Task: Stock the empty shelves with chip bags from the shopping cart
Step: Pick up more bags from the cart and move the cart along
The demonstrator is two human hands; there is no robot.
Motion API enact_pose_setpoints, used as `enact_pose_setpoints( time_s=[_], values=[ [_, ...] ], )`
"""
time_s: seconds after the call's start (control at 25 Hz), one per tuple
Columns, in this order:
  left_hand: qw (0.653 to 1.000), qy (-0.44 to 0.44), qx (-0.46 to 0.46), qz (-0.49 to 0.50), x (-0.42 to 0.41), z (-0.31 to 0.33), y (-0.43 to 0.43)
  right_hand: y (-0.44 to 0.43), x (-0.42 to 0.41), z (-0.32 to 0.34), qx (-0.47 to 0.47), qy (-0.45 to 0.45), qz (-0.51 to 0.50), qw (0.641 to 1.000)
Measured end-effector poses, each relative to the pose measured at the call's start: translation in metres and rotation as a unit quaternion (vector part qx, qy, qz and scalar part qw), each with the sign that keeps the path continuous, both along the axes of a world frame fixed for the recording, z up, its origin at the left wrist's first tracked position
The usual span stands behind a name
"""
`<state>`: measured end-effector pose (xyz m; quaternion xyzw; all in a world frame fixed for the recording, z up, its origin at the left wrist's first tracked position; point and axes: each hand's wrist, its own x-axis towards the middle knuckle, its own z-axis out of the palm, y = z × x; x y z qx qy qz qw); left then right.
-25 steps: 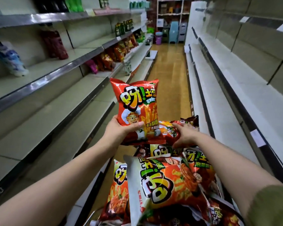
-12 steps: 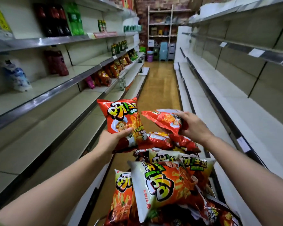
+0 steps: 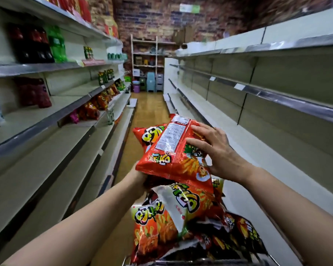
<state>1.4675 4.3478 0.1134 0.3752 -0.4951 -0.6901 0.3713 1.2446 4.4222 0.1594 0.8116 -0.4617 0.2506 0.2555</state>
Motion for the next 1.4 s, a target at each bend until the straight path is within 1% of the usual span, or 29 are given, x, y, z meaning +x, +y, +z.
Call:
enact_pose_setpoints(
  time_s=[0.08, 0.16, 0.2, 0.24, 0.28, 0.32, 0.36, 0.4, 0.44, 0.48, 0.56, 0.64, 0.88, 0.96, 1.08, 1.24, 1.32, 1.4],
  values=[
    [0.998, 0.017, -0.030, -0.046, 0.000, 0.008, 0.014, 0.021, 0.005, 0.005, -0.008, -0.005, -0.030, 1.000],
    [0.995, 0.021, -0.068, -0.070, -0.003, 0.024, 0.030, 0.042, 0.008, 0.015, -0.039, -0.008, -0.054, 0.998],
    [0.992, 0.028, -0.092, -0.080, -0.006, 0.031, 0.035, 0.054, 0.009, 0.021, -0.051, -0.025, -0.058, 0.997],
    [0.988, 0.035, -0.116, -0.094, -0.011, 0.039, 0.042, 0.068, 0.009, 0.028, -0.054, -0.070, -0.061, 0.994],
    [0.985, 0.042, -0.129, -0.104, -0.017, 0.046, 0.048, 0.083, 0.014, 0.037, -0.048, -0.146, -0.061, 0.986],
    [0.984, 0.045, -0.132, -0.109, -0.023, 0.051, 0.052, 0.099, 0.017, 0.046, -0.041, -0.258, -0.062, 0.963],
    [0.983, 0.051, -0.129, -0.116, -0.029, 0.057, 0.058, 0.113, 0.020, 0.056, -0.041, -0.387, -0.054, 0.920],
    [0.983, 0.056, -0.126, -0.124, -0.037, 0.060, 0.062, 0.128, 0.020, 0.067, -0.054, -0.499, -0.032, 0.864],
    [0.981, 0.060, -0.126, -0.131, -0.045, 0.063, 0.066, 0.143, 0.015, 0.076, -0.083, -0.561, -0.010, 0.823],
    [0.980, 0.064, -0.130, -0.136, -0.053, 0.064, 0.069, 0.157, 0.007, 0.084, -0.102, -0.589, -0.006, 0.802],
    [0.977, 0.080, -0.139, -0.139, -0.071, 0.068, 0.080, 0.187, -0.005, 0.098, -0.099, -0.627, -0.027, 0.772],
    [0.972, 0.098, -0.145, -0.155, -0.093, 0.075, 0.097, 0.221, -0.018, 0.104, -0.076, -0.661, -0.066, 0.744],
    [0.942, 0.126, -0.188, -0.248, -0.171, 0.107, 0.166, 0.322, -0.050, 0.114, -0.009, -0.762, -0.185, 0.620],
    [0.930, 0.120, -0.192, -0.290, -0.200, 0.114, 0.202, 0.363, -0.063, 0.119, -0.014, -0.780, -0.217, 0.587],
    [0.908, 0.126, -0.208, -0.342, -0.238, 0.127, 0.260, 0.425, -0.080, 0.132, -0.063, -0.795, -0.247, 0.550],
    [0.871, 0.137, -0.217, -0.419, -0.274, 0.152, 0.332, 0.500, -0.094, 0.152, -0.178, -0.795, -0.248, 0.524],
    [0.852, 0.119, -0.198, -0.469, -0.294, 0.163, 0.370, 0.544, -0.105, 0.157, -0.224, -0.784, -0.270, 0.512],
    [0.839, 0.095, -0.180, -0.505, -0.303, 0.171, 0.385, 0.563, -0.113, 0.160, -0.233, -0.782, -0.294, 0.498]
  ],
)
